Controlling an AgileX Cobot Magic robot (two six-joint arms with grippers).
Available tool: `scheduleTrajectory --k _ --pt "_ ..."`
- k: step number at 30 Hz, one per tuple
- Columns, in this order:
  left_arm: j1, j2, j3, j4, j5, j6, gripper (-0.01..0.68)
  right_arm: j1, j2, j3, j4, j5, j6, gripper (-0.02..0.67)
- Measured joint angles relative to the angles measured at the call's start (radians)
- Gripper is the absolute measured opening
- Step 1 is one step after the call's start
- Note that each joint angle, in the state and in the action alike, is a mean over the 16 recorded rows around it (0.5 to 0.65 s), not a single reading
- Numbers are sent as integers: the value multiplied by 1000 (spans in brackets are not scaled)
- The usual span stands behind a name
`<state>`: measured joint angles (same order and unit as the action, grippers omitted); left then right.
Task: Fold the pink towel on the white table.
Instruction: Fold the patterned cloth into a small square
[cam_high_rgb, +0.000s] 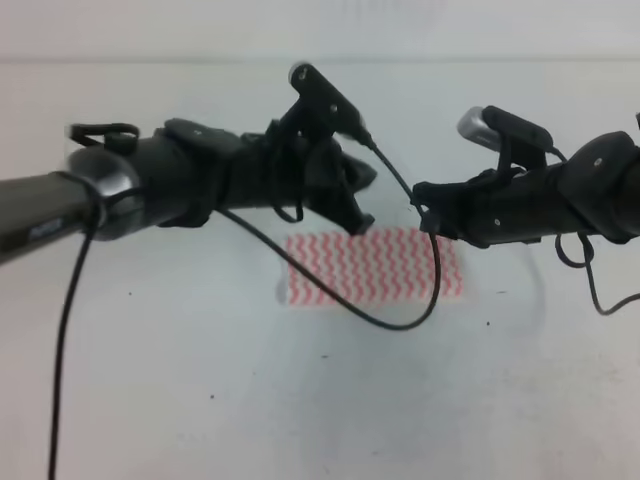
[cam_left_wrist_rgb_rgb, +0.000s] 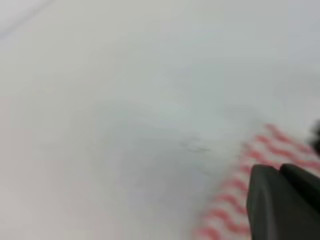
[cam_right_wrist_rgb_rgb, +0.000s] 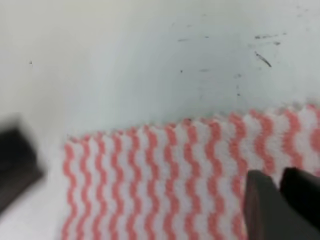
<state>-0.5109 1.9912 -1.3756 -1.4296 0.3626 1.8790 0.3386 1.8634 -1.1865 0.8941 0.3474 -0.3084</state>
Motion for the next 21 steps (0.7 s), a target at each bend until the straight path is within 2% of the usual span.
scheduleTrajectory --k 5,9,21 --pt "2 -59 72 161 21 -226 0 0 0 -12 -35 50 -8 0" --pt "3 -78 129 236 44 -329 0 0 0 -13 -54 74 -8 -2" --pt "7 -25 193 256 34 -399 0 0 2 -13 -69 115 -8 -2"
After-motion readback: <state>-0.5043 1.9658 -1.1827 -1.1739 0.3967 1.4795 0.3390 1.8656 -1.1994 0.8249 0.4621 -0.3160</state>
